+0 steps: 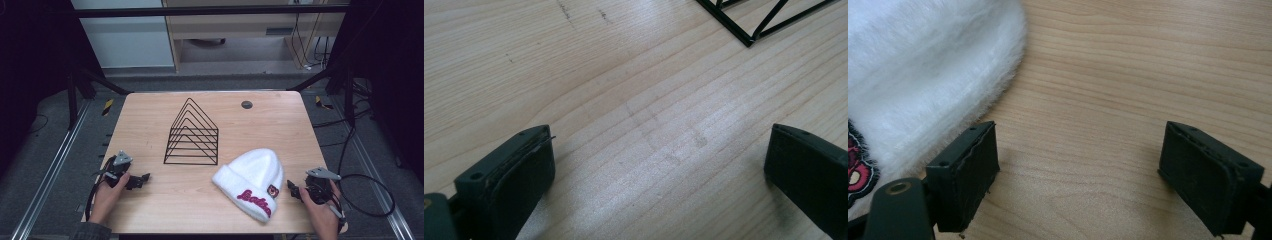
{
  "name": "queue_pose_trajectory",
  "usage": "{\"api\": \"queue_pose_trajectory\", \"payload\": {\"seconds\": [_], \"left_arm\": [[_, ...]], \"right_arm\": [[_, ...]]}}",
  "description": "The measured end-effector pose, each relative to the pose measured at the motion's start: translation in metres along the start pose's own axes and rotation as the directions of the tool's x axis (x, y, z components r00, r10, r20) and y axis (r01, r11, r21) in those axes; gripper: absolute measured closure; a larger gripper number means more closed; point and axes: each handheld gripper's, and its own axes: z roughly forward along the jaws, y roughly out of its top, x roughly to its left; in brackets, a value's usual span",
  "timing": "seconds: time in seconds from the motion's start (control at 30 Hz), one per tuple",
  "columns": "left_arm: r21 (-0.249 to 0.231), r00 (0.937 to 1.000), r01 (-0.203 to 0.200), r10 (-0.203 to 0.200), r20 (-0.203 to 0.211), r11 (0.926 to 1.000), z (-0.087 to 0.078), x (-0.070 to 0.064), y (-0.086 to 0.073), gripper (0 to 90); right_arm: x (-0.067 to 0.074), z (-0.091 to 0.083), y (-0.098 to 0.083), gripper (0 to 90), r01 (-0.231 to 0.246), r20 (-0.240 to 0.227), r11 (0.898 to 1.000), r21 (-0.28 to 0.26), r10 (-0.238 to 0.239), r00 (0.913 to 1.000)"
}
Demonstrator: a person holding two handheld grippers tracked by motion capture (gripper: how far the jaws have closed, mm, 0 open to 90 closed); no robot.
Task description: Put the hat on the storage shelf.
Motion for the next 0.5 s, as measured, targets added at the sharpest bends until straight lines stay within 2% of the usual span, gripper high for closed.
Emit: {"api": "queue_pose_trajectory", "payload": {"seconds": [0.37,0.43,0.5], "left_arm": [[-0.001,1.0000,0.002,-0.002,0.000,1.0000,0.0001,-0.0001,0.0000,0.0],[0.000,1.0000,-0.001,0.001,0.000,1.0000,-0.0001,0.0001,0.0000,0.0],[0.000,1.0000,-0.001,0.001,0.000,1.0000,-0.0001,0.0000,0.0000,0.0]], "right_arm": [[0.0010,0.0010,0.0009,15.7,-0.006,0.008,1.000,0.000,0.006,0.9999],[0.0005,0.0008,0.0018,21.0,0.006,-0.013,1.000,-0.006,-0.006,0.9999],[-0.0003,0.0007,0.0026,24.0,0.006,-0.012,1.000,-0.003,-0.006,0.9999]]}}
